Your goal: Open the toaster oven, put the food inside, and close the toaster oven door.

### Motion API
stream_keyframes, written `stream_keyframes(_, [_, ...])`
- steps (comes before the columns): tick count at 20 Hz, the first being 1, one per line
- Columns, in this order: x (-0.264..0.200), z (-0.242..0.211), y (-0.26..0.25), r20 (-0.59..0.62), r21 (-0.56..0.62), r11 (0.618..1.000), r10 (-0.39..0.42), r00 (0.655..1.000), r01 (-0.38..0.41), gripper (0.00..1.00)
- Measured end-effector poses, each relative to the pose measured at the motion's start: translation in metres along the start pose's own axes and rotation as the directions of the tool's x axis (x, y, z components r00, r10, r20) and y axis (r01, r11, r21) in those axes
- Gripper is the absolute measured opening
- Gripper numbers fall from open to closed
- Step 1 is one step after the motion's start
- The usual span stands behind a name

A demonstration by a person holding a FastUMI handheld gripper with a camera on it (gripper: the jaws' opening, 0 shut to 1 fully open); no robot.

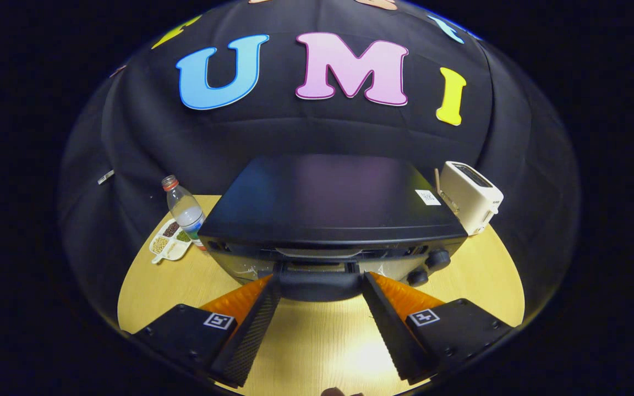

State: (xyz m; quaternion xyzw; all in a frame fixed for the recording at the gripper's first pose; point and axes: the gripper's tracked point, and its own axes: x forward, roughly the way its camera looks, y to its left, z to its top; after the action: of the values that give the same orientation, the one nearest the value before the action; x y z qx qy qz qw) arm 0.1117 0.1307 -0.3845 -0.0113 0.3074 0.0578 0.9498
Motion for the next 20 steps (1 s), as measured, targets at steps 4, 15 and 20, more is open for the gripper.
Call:
stream_keyframes(4, [-0.002, 0.014, -0.010, 0.031, 0.038, 0.999, -0.009, 0.999, 0.008, 0.99])
stream_keyframes(15, [-0.075, 0.067, -0.039, 0.176, 0.099, 0.994, 0.016, 0.984, -0.034, 0.98])
stream_keyframes(20, [-0.152, 0.121, -0.064, 0.333, 0.084, 0.995, 0.026, 0.943, -0.057, 0.98])
